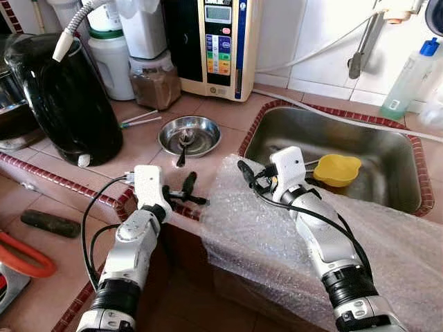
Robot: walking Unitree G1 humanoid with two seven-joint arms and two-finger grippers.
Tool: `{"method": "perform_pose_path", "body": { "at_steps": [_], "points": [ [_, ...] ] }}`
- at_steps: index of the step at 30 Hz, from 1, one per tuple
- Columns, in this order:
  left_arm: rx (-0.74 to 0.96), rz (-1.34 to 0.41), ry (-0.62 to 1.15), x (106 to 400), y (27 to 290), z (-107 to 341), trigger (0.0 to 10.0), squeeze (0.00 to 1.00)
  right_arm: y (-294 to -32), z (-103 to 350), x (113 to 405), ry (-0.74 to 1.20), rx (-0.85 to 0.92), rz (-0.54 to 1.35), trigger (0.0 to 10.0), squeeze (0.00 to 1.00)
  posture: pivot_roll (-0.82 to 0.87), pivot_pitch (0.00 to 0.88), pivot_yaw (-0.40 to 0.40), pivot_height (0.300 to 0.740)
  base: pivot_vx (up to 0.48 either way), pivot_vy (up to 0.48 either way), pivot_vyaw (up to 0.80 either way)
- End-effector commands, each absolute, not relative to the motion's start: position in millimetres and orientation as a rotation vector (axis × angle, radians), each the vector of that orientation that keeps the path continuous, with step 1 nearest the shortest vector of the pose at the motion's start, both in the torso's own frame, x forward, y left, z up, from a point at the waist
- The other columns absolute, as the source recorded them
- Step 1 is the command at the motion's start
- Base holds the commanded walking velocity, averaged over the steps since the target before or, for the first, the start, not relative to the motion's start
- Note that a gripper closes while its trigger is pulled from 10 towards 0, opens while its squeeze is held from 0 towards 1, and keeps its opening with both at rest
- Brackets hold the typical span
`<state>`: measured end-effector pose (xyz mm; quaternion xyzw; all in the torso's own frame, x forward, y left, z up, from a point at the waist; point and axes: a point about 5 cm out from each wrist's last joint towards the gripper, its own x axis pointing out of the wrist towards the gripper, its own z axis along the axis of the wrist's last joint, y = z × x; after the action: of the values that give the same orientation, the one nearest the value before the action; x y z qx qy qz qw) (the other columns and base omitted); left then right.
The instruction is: Kitchen organization
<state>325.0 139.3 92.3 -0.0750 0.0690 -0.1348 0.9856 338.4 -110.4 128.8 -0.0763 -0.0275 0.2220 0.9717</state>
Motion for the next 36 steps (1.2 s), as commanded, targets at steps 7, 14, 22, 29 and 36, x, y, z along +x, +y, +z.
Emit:
{"method": "perform_pose_path", "body": {
  "at_steps": [7,14,22,29,36],
  "points": [
    [-0.119,-0.217,0.091,335,146,107,10.0,0.00,-107,131,339,-0.065,-0.156,0.453,10.0,0.56,0.04,0.000,0.055,0.740,0.000,0.000,0.00],
    [-0.102,-0.207,0.034,340,147,113,10.0,0.00,-110,129,339,-0.060,-0.155,0.445,10.0,0.56,0.04,0.000,0.052,0.740,0.000,0.000,0.00],
    [-0.134,-0.228,0.040,348,139,111,0.9,0.00,-110,132,339,-0.065,-0.154,0.440,10.0,0.56,0.03,0.000,0.057,0.740,0.000,0.000,0.00],
    [-0.161,-0.223,0.043,351,140,108,0.0,0.00,-111,130,339,-0.063,-0.154,0.435,10.0,0.56,0.03,0.000,0.059,0.740,0.000,0.000,0.00],
    [-0.170,-0.227,0.047,351,139,107,0.0,0.00,-109,131,339,-0.064,-0.154,0.437,10.0,0.56,0.03,0.000,0.058,0.740,0.000,0.000,0.00]
  ]
}}
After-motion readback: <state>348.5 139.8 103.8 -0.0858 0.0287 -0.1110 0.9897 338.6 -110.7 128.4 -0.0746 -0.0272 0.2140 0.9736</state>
